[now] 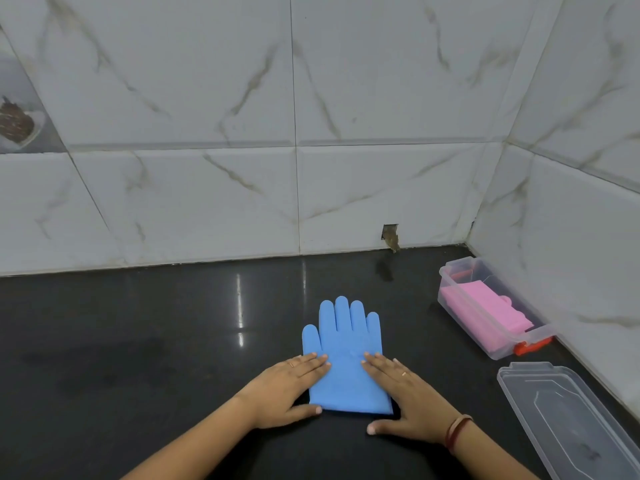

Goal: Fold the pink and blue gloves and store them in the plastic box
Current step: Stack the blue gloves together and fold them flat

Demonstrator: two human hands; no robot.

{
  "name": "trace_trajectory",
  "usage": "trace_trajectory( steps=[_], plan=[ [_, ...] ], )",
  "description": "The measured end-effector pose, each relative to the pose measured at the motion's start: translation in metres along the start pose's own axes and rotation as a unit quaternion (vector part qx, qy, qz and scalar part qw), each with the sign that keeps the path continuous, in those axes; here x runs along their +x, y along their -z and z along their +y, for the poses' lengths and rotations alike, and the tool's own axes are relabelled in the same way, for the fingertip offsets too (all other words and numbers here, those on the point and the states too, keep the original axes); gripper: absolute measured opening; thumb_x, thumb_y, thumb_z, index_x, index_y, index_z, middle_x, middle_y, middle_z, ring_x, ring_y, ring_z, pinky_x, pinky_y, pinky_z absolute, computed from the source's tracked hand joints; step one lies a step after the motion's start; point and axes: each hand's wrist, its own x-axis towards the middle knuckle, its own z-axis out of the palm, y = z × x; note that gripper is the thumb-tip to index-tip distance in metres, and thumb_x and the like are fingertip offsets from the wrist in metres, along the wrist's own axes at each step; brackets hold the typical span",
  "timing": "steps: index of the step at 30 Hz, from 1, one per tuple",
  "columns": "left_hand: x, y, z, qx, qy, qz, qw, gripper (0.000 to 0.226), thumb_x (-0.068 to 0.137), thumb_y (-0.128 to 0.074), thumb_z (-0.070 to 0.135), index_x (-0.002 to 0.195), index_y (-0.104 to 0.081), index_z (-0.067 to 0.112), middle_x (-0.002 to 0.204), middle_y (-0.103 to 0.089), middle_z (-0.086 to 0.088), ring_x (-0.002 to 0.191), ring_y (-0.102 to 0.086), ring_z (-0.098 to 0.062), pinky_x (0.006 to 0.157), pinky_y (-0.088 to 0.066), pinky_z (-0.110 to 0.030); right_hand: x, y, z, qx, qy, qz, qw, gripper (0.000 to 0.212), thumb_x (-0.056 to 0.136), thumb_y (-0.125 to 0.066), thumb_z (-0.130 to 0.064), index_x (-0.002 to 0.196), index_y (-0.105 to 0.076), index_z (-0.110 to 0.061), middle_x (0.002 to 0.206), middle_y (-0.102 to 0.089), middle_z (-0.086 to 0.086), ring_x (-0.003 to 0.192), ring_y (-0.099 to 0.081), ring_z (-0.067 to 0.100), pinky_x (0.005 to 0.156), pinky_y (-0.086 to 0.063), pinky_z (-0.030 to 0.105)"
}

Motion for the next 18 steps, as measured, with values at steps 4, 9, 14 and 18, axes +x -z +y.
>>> trace_trajectory(
  steps=[4,9,14,18],
  plan=[
    [0.012,0.012,0.009,-0.032,0.028,0.054,0.998,0.048,0.102,-0.025,0.041,0.138,-0.046,0.019,0.146,-0.046,0.0,0.138,-0.034,-0.014,0.118,-0.015,-0.027,-0.001,0.001,0.002,0.03,0.004,0.046,0.998,0.077,0.084,-0.043,-0.067,0.148,-0.015,-0.034,0.152,-0.006,-0.022,0.141,-0.002,-0.008,0.117,0.003,0.017],
    [0.02,0.029,0.014,-0.163,0.11,0.134,0.971,0.048,0.101,-0.029,0.037,0.057,-0.033,0.017,0.052,-0.036,0.002,0.047,-0.036,-0.012,0.058,-0.037,-0.024,0.003,0.006,-0.008,0.204,-0.055,0.151,0.966,0.024,0.091,-0.054,-0.027,0.114,-0.059,-0.027,0.121,-0.062,-0.013,0.114,-0.056,0.007,0.103,-0.043,0.028],
    [0.031,0.036,0.013,-0.298,0.195,0.198,0.913,0.048,0.101,-0.031,0.039,0.061,-0.04,0.015,0.053,-0.04,0.004,0.046,-0.036,-0.007,0.047,-0.03,-0.018,0.021,0.021,-0.021,0.384,-0.112,0.208,0.893,0.019,0.094,-0.052,-0.025,0.112,-0.053,-0.032,0.107,-0.069,-0.013,0.097,-0.065,0.004,0.084,-0.053,0.026],
    [0.043,0.033,0.014,-0.316,0.287,0.244,0.871,0.049,0.101,-0.03,0.038,0.059,-0.042,0.017,0.056,-0.048,0.004,0.05,-0.043,-0.008,0.049,-0.032,-0.021,0.041,0.029,-0.023,0.352,-0.173,0.185,0.901,0.013,0.096,-0.047,-0.029,0.108,-0.051,-0.026,0.104,-0.066,-0.009,0.094,-0.063,0.006,0.084,-0.051,0.029]
  ],
)
